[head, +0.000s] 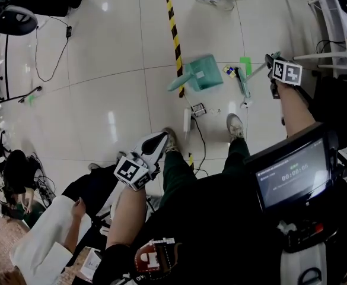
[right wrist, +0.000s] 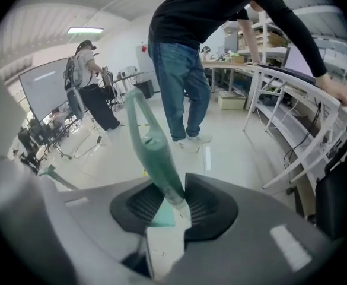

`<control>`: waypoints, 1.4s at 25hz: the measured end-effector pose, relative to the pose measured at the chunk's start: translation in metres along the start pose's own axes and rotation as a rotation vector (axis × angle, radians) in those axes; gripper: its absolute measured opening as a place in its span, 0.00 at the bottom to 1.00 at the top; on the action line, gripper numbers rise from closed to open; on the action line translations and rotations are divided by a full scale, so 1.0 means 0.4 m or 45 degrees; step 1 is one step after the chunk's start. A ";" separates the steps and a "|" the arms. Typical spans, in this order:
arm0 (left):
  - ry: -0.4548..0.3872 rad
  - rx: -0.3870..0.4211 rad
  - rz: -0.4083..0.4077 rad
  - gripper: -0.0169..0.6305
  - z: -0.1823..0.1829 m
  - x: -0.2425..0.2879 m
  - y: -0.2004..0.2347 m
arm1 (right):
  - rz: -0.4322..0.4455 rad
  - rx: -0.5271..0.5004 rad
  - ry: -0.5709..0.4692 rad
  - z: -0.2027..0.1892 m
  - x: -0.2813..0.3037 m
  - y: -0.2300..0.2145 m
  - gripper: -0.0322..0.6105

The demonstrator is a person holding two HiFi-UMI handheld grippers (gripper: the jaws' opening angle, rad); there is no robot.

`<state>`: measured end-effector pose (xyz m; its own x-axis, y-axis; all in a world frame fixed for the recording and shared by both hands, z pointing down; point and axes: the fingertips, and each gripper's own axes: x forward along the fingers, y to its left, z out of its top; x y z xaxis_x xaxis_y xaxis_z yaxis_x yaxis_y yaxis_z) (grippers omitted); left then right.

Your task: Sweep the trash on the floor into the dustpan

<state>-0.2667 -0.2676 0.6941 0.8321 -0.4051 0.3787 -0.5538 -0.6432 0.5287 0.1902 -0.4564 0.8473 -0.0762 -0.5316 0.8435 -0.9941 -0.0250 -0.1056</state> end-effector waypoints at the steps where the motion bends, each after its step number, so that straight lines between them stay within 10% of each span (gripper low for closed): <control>1: -0.004 0.002 -0.002 0.03 0.004 -0.004 -0.008 | 0.001 0.044 -0.021 0.003 -0.007 -0.001 0.20; 9: -0.029 0.001 0.002 0.03 0.040 -0.045 -0.045 | 0.196 0.187 -0.105 0.058 -0.061 0.102 0.20; 26: -0.044 0.026 0.014 0.03 0.044 -0.052 -0.044 | 0.063 -0.241 -0.046 0.086 -0.076 0.110 0.19; 35: -0.021 0.025 0.051 0.03 0.019 -0.089 -0.019 | 0.297 -0.241 -0.030 0.046 0.005 0.344 0.19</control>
<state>-0.2917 -0.2534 0.6708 0.8096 -0.4413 0.3870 -0.5863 -0.6386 0.4984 0.0548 -0.4766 0.8249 -0.3049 -0.5242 0.7951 -0.9467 0.2576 -0.1933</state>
